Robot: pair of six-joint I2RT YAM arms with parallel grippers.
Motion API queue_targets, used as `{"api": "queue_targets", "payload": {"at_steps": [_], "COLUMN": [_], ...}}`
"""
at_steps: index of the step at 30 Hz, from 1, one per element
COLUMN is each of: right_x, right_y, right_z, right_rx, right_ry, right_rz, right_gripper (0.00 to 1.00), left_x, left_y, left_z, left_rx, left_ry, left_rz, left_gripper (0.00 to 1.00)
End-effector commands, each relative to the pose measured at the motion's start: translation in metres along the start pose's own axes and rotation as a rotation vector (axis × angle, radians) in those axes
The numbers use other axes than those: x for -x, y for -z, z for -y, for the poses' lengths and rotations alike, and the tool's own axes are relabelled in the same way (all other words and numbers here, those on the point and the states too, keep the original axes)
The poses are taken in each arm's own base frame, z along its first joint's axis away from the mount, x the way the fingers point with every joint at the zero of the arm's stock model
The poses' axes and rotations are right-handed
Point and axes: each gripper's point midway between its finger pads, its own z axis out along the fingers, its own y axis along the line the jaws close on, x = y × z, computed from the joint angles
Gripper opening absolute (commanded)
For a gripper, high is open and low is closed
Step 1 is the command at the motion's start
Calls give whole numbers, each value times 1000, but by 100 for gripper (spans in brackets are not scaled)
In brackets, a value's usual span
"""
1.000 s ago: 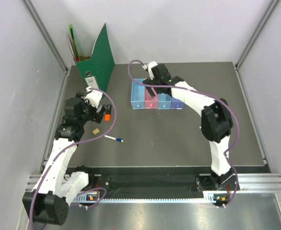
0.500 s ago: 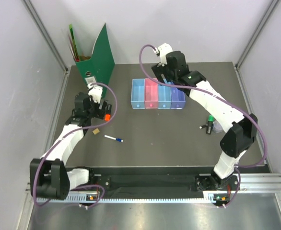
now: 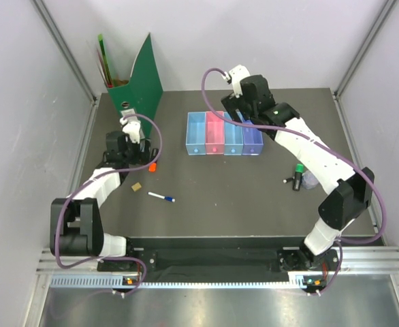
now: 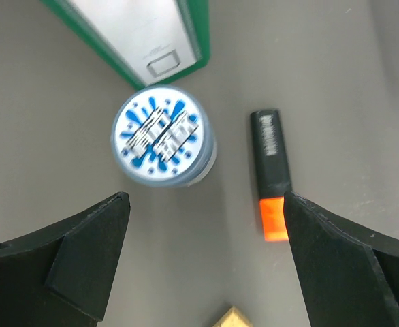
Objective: Sort the stationery into containers
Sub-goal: Pick up the stationery from the center of the board.
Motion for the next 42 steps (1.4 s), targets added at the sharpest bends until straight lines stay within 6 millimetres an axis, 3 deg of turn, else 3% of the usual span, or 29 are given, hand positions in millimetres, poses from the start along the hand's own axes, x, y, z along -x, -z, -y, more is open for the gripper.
{"api": "queue_targets", "payload": {"at_steps": [1,14,31,42], "right_x": [10,6,0,2], "right_y": [18,14,12,11], "right_z": [18,16,15,14], "right_rx": [-44,-43,-43,-46], "right_ry": [-23,-21,-18,-22], "right_rz": [36,20,0,1], "right_gripper": [93,93,93,93], "left_x": [34,32,13,16], "left_y": [-7,-21,-39,-50], "left_z": [-5,-15,-22,-26], "left_rx": [-31,-16,-5,-16], "left_ry": [7,-32,-49,-38], "left_rz": [135,158,139,119], "left_gripper": [99,99,99,99]}}
